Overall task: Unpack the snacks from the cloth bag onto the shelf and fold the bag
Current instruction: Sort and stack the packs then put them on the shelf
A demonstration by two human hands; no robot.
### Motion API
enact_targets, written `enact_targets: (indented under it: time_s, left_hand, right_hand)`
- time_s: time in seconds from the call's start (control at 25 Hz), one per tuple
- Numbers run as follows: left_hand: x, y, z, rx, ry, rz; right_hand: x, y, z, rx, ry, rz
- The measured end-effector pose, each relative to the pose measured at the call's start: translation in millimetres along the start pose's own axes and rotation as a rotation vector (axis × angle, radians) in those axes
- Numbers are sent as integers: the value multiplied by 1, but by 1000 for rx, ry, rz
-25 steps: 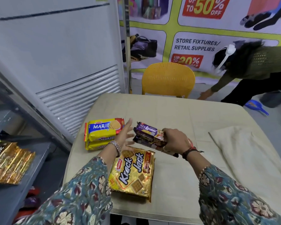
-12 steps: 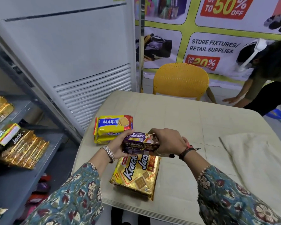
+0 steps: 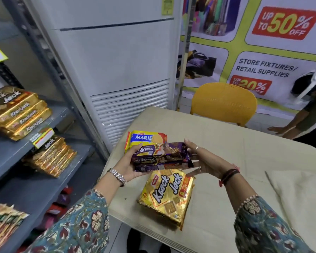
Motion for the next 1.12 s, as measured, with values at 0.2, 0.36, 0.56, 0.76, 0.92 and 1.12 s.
enact_targets:
  time_s: [0.2, 0.36, 0.56, 0.76, 0.92, 1.12]
  left_hand:
    - [30, 41, -42, 169, 67, 140]
    - [76, 108, -96, 331, 251, 377]
    - [154, 244, -172, 434, 374, 735]
    - [236, 392, -220, 573, 312, 1011]
    - [299, 493, -254, 628, 273, 1184]
    - [358, 545, -313, 722, 265, 1173]
  right_hand:
    - [-42, -35, 54, 3, -25, -62]
    - [-114, -58, 133, -142, -26, -144]
    - [-240, -50, 262, -432, 121, -298]
    - [-384, -10, 387, -689, 282, -509]
    - [-484, 21, 479, -819, 313, -670]
    - [-556, 20, 575, -693, 377, -710]
Point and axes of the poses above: each hand's wrist, its own y-axis away from the middle knuckle, its own z-axis out of the palm, x = y × z, the point moved 4 cm from there along -y, towards the middle knuckle, and after that the axes turned 11 degrees about y, right-handed, at the moved point
